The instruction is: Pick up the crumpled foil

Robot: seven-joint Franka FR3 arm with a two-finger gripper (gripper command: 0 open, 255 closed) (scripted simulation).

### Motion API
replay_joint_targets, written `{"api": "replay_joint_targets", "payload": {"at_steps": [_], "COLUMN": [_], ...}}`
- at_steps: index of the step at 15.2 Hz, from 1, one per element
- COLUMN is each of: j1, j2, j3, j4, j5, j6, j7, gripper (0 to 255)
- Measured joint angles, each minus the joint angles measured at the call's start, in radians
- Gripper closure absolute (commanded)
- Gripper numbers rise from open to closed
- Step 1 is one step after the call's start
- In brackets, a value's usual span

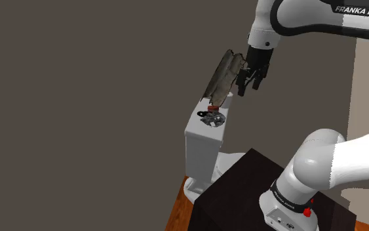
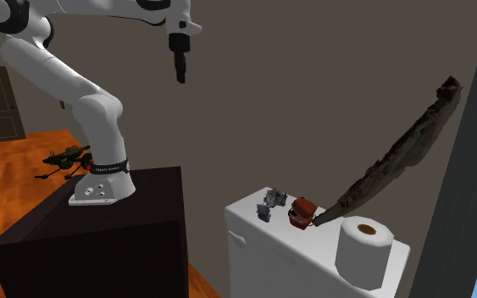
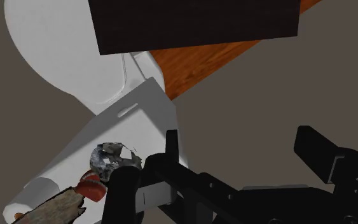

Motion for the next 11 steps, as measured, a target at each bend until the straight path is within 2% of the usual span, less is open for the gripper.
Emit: {"api": "replay_joint_targets", "payload": {"at_steps": [4,11], "j1": [-0.014,-0.059], "j2": [0.030,0.137], "j3": [-0.034,-0.149], "j4": [-0.027,-0.115], "j5": [-0.015,-0.054], "j6": [0.064,0.286], "j7": [-0.023,-0.099], "gripper": [0,0]}}
